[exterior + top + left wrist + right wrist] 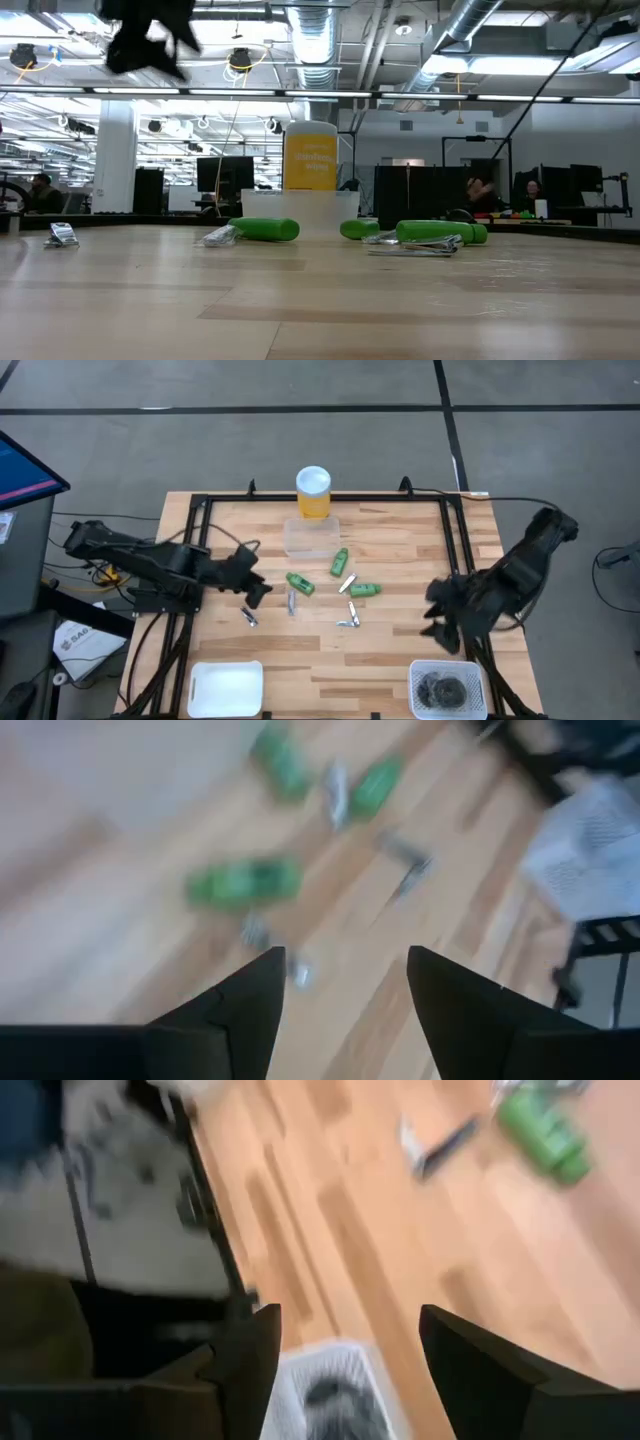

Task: Pick & Place Travel size toiletries
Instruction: Put the silver nail cutter into the left white bin

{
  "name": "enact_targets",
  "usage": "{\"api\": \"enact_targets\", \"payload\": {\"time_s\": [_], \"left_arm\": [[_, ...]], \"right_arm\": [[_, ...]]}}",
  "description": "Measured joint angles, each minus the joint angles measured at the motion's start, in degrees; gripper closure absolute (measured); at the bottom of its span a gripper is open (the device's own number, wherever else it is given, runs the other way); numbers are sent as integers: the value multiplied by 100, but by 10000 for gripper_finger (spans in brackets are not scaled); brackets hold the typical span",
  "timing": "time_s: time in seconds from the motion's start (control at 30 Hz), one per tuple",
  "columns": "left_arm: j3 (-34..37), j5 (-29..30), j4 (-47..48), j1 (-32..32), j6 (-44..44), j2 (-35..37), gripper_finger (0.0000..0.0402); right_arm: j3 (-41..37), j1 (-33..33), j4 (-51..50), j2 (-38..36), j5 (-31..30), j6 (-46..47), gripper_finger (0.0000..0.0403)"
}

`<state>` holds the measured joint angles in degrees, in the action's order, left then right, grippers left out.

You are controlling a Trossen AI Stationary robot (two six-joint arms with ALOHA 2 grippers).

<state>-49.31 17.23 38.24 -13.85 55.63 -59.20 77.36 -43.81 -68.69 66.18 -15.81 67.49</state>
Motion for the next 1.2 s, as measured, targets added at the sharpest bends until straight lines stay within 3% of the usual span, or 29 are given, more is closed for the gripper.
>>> {"api": "enact_targets", "payload": {"time_s": [0.13,0.27,0.4,0.67,0.83,1.2], "left_arm": [[148,-689,419,-8,846,-398,205],[148,-1278,1144,-116,1547,-775,221],[150,-1312,1765,-328,2801,-1106,240],[148,-880,1662,-616,4559,-1481,251],[148,-816,1680,-599,4911,-1698,220],[148,-1057,1608,-557,5083,-2557,81]], "right_arm": [[0,53,-48,-388,-582,8,166],[2,145,-271,-542,-792,-162,163],[2,262,-519,-545,-826,-309,163],[2,350,-533,-510,-828,-662,162],[2,350,-527,-508,-828,-721,162],[2,346,-467,-508,-981,-811,162]]}}
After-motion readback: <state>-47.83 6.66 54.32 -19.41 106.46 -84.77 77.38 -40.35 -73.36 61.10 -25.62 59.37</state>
